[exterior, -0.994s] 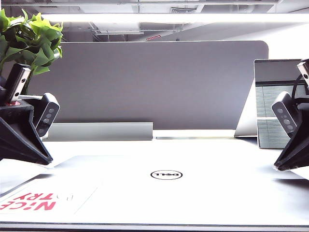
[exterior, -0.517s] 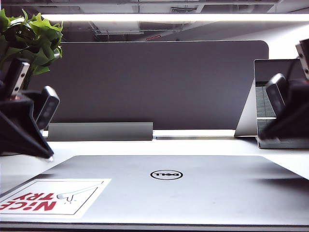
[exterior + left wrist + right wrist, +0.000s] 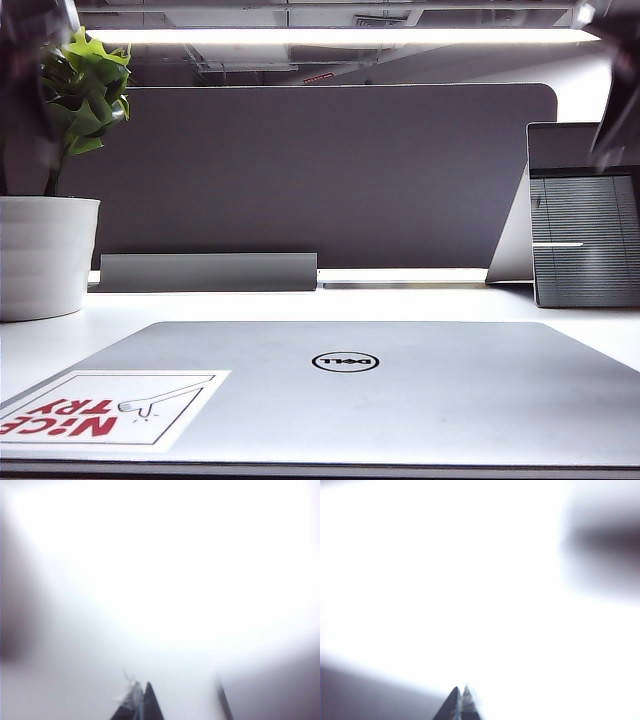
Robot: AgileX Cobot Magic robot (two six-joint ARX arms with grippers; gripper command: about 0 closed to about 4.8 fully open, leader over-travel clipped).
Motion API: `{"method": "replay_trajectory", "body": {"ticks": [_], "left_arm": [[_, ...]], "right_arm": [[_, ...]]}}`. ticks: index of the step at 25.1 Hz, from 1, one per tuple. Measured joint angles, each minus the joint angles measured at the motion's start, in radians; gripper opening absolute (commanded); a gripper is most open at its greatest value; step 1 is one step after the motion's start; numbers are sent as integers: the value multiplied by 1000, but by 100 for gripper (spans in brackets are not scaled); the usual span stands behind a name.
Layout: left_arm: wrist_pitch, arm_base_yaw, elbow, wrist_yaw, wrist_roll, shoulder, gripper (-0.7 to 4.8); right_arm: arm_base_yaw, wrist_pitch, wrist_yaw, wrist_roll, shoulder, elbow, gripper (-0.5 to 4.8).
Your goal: Close the laptop lid.
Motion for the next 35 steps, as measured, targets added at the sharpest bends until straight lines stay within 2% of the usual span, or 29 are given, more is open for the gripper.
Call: {"method": "replay_trajectory", "body": {"ticks": [4, 6, 11, 16, 35], "left_arm": [[212, -2, 5, -121, -23, -160, -5], [271, -2, 5, -184, -23, -224, -5], [316, -1, 5, -274, -17, -309, -5], [228, -1, -1, -282, 2, -299, -5], [235, -1, 0, -284, 0, -303, -5]], "right_arm": [[1, 162, 172, 15, -158, 9, -1], [1, 222, 265, 16, -215, 9, -2], [0, 296, 413, 15, -284, 8, -1], [0, 288, 429, 15, -277, 2, -1], [1, 280, 427, 15, -277, 2, -1]]}}
